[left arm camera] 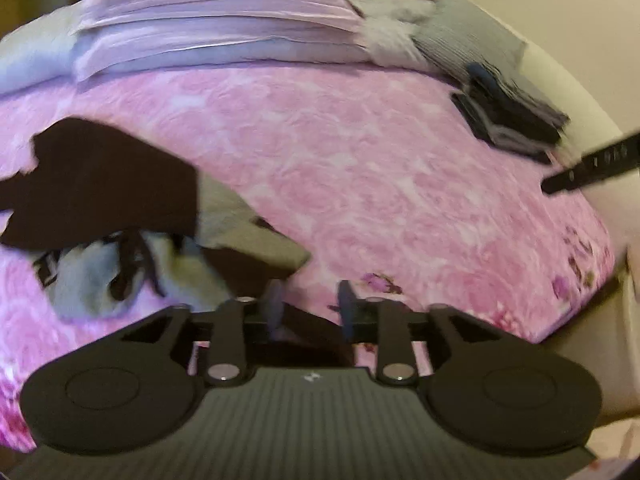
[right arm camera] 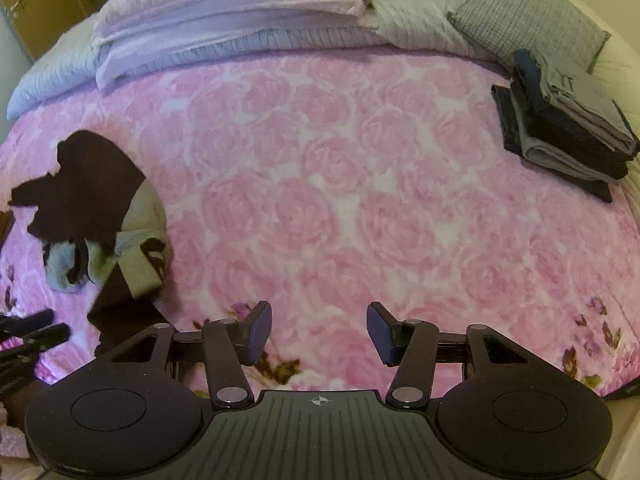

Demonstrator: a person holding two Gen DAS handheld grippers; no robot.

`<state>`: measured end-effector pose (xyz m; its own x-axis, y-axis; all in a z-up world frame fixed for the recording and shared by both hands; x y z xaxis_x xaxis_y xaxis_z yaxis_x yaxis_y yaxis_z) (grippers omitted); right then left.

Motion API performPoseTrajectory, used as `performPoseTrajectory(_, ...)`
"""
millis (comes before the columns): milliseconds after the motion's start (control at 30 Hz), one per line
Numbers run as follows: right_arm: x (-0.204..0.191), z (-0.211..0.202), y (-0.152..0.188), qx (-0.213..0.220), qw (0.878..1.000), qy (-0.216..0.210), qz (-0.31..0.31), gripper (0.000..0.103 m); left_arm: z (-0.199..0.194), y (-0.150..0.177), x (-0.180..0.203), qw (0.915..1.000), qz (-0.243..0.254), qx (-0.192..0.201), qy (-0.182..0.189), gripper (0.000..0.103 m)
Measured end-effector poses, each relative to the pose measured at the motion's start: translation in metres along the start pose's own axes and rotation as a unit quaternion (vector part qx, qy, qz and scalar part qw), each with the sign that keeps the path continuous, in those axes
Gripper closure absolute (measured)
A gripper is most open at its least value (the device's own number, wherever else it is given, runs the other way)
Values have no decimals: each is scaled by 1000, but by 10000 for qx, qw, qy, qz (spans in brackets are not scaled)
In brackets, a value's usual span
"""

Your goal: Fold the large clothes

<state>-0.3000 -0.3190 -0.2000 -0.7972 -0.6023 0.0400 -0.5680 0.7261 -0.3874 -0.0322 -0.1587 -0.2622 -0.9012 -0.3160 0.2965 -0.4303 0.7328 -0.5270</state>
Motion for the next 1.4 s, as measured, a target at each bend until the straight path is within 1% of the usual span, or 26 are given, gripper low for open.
performPoseTrajectory(33,-4,6,-2,-16,10000,-51,-45,53,-2,1,-9,9999,-69,67,-124,66)
performPoseTrajectory(67,-7,12,-1,-25,9999,-101,-89,53,-3,2,-17,9995,-119,101,-266,66)
performPoseTrajectory(133,-20,26,-3,-81,9996,-159,-213,53,0,6,-40,9977,-308,39,-609,66)
performPoseTrajectory(200,-34,40,-2,-144,9991,-290,-291,53,0,9,-70,9937,-605,-76,-937,66)
performPoseTrajectory(267,-50,56,-2,-270,9979,-454,-377,53,-1,10,-98,9896,-781,-111,-1206,66)
performPoseTrajectory(300,-55,62,-2,-293,9975,-508,-395,53,-1,10,-107,9884,-764,-122,-1307,66)
performPoseTrajectory(367,-70,72,-3,-375,9963,-626,-449,53,2,9,-121,9874,-491,-189,-1491,65)
performPoseTrajectory(433,-80,80,-3,-487,9961,-582,-452,53,10,5,-128,9877,-191,-292,-1522,65)
performPoseTrajectory(500,-82,84,-2,-554,9968,-470,-335,53,21,1,-134,9887,44,-404,-1445,65)
performPoseTrajectory(600,-70,87,0,-676,9975,-208,91,53,39,-3,-138,9890,432,-524,-1313,63)
performPoseTrajectory(633,-63,88,4,-715,9969,-90,308,53,46,-4,-139,9883,596,-569,-1280,58)
performPoseTrajectory(733,-49,88,13,-804,9925,211,902,53,78,-8,-144,9852,992,-758,-1171,56)
performPoseTrajectory(833,-44,85,29,-877,9851,396,1425,53,115,-10,-148,9793,1406,-958,-1095,56)
performPoseTrajectory(867,-43,83,33,-915,9828,441,1543,53,129,-10,-150,9759,1569,-1030,-1112,56)
performPoseTrajectory(900,-43,81,40,-971,9800,492,1668,53,142,-10,-152,9719,1720,-1108,-1165,57)
performPoseTrajectory(933,-45,81,48,-1040,9768,540,1790,53,152,-10,-155,9687,1832,-1172,-1199,62)
performPoseTrajectory(967,-46,80,55,-1094,9743,573,1884,53,163,-9,-158,9658,1942,-1246,-1183,64)
performPoseTrajectory(1000,-48,80,62,-1148,9716,593,1982,53,170,-7,-161,9639,1998,-1336,-1144,75)
performPoseTrajectory(1067,-52,77,76,-1222,9667,612,2162,53,170,-8,-164,9650,2035,-1366,-930,89)
performPoseTrajectory(1100,-53,76,81,-1235,9648,609,2239,53,168,-8,-162,9631,2124,-1406,-863,95)
performPoseTrajectory(1133,-53,75,85,-1229,9634,593,2307,53,163,-10,-158,9615,2199,-1462,-763,96)
performPoseTrajectory(1200,-55,72,91,-1187,9619,546,2403,53,144,-15,-143,9643,2136,-1539,-282,96)
performPoseTrajectory(1300,-51,68,93,-1043,9620,474,2480,53,107,-25,-104,9625,2308,-1402,272,97)
performPoseTrajectory(1333,-47,66,92,-969,9624,437,2500,53,96,-30,-92,9636,2254,-1363,465,97)
performPoseTrajectory(1400,-38,61,90,-817,9634,369,2527,53,73,-45,-64,9690,1925,-1263,902,97)
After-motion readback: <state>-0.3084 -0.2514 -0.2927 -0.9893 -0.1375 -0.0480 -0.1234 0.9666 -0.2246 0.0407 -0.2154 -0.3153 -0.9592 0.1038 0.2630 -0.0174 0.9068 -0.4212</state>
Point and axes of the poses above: each gripper's, at about its wrist camera, not at the fingertips, and z roughly the way its jaws point, x to its right, y to its underside, the point moved 2 cm from there along z, roughly the way its jaws point, and after that the axes turned 12 degrees about -z, right-handed, at the moved point
